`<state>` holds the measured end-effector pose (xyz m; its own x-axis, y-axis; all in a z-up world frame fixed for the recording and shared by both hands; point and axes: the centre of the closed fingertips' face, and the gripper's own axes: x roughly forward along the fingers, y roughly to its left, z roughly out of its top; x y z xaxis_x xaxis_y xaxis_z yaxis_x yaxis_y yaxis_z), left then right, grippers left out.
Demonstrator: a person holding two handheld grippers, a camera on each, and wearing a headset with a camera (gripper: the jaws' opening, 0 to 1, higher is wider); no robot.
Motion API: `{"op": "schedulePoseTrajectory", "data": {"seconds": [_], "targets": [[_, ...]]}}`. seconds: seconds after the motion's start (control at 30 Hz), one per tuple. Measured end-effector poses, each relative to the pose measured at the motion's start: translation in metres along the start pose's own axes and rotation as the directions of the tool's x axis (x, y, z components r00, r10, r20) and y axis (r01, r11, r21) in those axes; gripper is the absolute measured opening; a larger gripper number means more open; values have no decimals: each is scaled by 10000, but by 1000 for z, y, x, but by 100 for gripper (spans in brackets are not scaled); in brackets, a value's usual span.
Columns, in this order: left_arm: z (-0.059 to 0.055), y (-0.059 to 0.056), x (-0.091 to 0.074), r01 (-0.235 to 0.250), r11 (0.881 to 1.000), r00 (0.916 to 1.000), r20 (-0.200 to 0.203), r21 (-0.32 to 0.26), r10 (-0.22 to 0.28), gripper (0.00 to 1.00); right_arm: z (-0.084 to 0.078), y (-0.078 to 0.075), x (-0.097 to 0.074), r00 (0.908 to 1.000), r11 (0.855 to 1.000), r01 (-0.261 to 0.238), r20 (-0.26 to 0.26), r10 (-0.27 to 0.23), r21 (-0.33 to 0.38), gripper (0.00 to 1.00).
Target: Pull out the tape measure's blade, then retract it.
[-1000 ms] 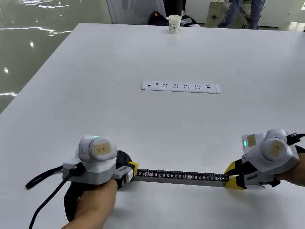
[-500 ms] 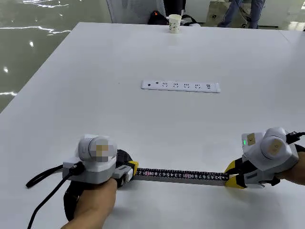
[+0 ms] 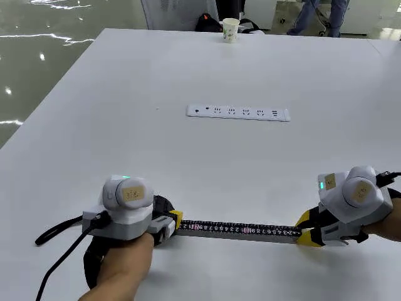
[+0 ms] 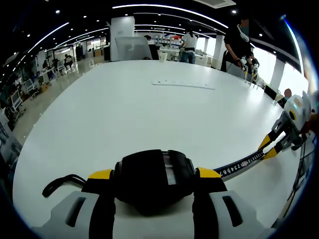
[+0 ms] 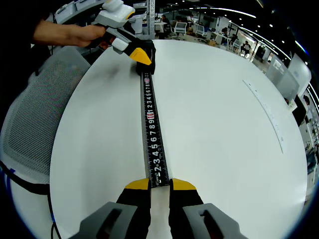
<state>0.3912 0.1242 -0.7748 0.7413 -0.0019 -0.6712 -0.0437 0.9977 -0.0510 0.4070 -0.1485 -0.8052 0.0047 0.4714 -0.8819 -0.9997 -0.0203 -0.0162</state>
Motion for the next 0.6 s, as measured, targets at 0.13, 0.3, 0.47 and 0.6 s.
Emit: {"op": "schedulePoseTrajectory", "data": {"seconds": [0.13,0.3,0.47,0.6], "targets": [[0,0,0,28,10000,10000,-22,-16,-28,57,0,0,0,10000,10000,-4,-3,4,-10,9],[-1,-1,-1,42,10000,10000,-32,-34,-42,57,-1,1,0,10000,10000,-11,-28,11,-29,9],[-1,-1,-1,61,10000,10000,-48,-63,-61,57,0,2,1,10000,10000,-42,-19,42,-47,9],[-2,-1,-1,77,9999,10000,-55,-81,-77,57,2,1,1,10000,10000,-59,-33,59,-61,9]]}}
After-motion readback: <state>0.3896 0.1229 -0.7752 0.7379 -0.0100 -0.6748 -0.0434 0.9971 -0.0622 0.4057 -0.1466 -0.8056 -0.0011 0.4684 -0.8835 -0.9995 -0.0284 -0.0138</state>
